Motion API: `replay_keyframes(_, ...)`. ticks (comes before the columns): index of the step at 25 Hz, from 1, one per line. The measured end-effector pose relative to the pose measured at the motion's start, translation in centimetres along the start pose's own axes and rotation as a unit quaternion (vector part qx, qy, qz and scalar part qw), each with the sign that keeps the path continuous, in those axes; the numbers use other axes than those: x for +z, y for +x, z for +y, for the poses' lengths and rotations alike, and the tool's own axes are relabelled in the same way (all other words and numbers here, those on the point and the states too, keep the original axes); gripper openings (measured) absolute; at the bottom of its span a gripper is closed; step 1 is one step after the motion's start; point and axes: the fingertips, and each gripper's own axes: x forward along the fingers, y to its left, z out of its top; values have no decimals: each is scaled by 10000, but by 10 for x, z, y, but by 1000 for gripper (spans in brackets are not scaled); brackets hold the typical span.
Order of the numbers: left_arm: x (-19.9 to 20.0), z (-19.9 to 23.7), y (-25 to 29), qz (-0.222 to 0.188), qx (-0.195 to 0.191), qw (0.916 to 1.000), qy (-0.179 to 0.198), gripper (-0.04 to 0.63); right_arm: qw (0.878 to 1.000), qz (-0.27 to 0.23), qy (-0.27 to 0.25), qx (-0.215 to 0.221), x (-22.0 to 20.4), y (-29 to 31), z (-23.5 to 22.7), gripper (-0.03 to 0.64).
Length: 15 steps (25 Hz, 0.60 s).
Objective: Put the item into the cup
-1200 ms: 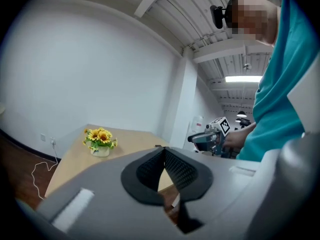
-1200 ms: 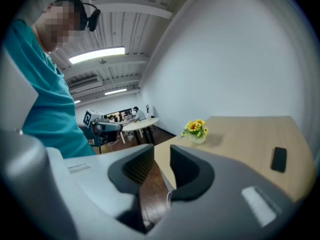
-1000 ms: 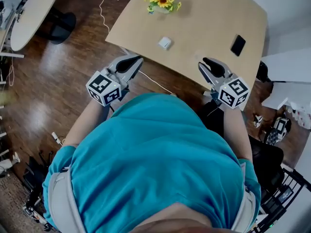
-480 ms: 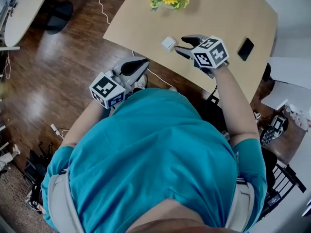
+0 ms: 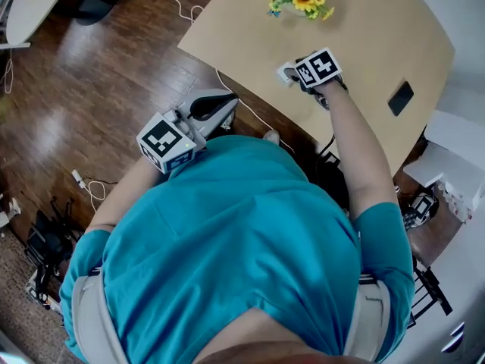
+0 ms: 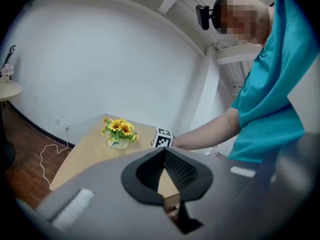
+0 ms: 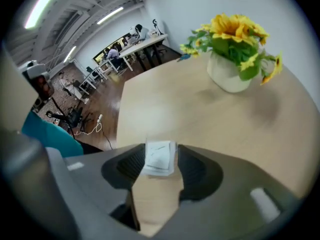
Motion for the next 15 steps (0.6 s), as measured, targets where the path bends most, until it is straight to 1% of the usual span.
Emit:
replay_keyframes(4, -2, 6, -9, 31, 124, 9998, -146, 5, 9988, 400, -204, -178, -8, 19, -5, 162)
replay_keyframes(8, -12, 8, -14, 83, 145, 9998, -114, 5, 9986, 437, -262, -112, -10, 25, 0, 112)
replay_keyframes(10, -13, 9, -13, 91, 144, 9998, -107, 5, 9986, 381, -344, -130, -8, 23, 0, 76)
replay_keyframes(12, -5, 4, -8, 98, 94, 9998, -115, 5, 9990, 229, -349, -133, -5, 17, 1, 34)
replay_keyframes(15, 3, -3, 0, 93, 29, 9999, -129, 5, 9992, -255, -282, -84, 7, -10, 4, 18)
